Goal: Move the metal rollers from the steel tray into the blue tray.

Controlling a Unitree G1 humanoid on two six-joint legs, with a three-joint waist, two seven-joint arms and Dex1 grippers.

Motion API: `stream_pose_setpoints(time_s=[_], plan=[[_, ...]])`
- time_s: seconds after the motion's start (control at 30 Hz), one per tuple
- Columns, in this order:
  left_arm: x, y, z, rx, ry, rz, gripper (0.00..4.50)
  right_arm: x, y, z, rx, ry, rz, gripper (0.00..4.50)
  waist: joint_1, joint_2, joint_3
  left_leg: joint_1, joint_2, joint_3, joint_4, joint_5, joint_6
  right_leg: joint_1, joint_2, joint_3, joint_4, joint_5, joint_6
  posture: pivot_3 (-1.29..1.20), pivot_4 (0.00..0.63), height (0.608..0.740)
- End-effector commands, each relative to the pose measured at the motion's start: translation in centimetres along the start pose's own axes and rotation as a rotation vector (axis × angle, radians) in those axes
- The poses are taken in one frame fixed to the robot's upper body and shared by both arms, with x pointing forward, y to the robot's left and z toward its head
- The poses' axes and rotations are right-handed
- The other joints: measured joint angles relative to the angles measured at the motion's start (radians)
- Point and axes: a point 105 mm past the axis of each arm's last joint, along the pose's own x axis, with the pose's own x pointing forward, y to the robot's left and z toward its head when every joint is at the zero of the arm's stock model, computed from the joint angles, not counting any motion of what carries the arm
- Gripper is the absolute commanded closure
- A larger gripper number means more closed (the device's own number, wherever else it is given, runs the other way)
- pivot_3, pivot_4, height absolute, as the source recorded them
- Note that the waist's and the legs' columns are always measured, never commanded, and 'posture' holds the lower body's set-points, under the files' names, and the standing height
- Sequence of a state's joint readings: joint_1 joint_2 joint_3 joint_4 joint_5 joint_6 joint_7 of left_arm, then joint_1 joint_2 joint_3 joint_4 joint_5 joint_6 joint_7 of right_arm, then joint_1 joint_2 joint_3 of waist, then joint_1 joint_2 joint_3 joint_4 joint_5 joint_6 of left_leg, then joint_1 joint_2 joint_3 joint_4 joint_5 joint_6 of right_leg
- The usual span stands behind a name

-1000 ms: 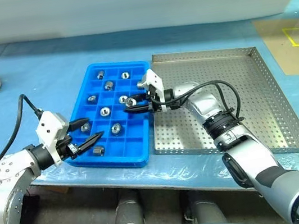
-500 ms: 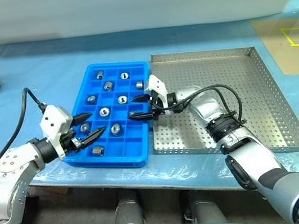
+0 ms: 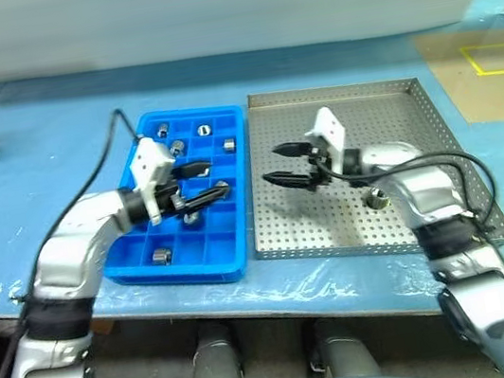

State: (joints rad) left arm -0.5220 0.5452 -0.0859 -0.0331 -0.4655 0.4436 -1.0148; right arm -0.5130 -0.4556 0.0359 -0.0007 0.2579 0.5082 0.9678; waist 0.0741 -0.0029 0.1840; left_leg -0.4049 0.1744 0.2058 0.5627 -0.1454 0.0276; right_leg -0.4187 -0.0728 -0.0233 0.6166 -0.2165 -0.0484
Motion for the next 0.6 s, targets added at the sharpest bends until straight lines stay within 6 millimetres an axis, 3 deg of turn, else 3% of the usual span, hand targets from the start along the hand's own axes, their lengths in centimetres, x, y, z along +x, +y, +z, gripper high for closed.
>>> stream_pose_setpoints(time_s=[0.03,0.13,0.33,0.47,0.6], plan=[[2.5,-0.8,0.5,0.035,-0.029,-0.125,1.10,-2.6,0.0,0.8,-0.014,-0.017,-0.097,0.92,-0.019,0.000,0.000,0.000,0.000,0.000,0.000,0.000,0.000,0.000,0.000,0.000,0.000,0.000,0.000,-0.31,0.150,0.740],[4.6,-1.7,0.1,0.029,-0.037,-0.217,1.10,-4.9,-0.4,-0.2,0.006,0.015,-0.210,0.92,-0.054,0.000,0.000,0.000,0.000,0.000,0.000,0.000,0.001,0.000,0.000,0.000,-0.001,0.000,0.000,-0.38,0.150,0.740],[6.6,-2.6,-0.5,0.027,-0.045,-0.308,1.10,-8.0,-0.4,-2.4,0.075,0.062,-0.350,0.92,-0.107,0.000,0.000,-0.001,0.000,0.000,0.000,-0.002,0.003,0.001,0.001,0.000,-0.005,0.000,0.000,-0.47,0.150,0.740],[7.0,-2.2,-0.6,0.029,-0.045,-0.315,1.10,-8.5,-0.5,-4.2,0.119,0.085,-0.407,0.92,-0.122,0.000,0.000,0.000,-0.001,0.000,0.001,-0.003,0.005,0.004,0.001,-0.001,-0.009,0.001,0.001,-0.49,0.150,0.740],[7.0,-2.0,-0.7,0.033,-0.045,-0.316,1.10,-7.6,-0.4,-4.5,0.113,0.081,-0.422,0.92,-0.134,0.000,0.000,0.000,-0.002,0.000,0.003,-0.004,0.007,0.006,0.000,-0.001,-0.010,0.001,0.002,-0.48,0.150,0.740]])
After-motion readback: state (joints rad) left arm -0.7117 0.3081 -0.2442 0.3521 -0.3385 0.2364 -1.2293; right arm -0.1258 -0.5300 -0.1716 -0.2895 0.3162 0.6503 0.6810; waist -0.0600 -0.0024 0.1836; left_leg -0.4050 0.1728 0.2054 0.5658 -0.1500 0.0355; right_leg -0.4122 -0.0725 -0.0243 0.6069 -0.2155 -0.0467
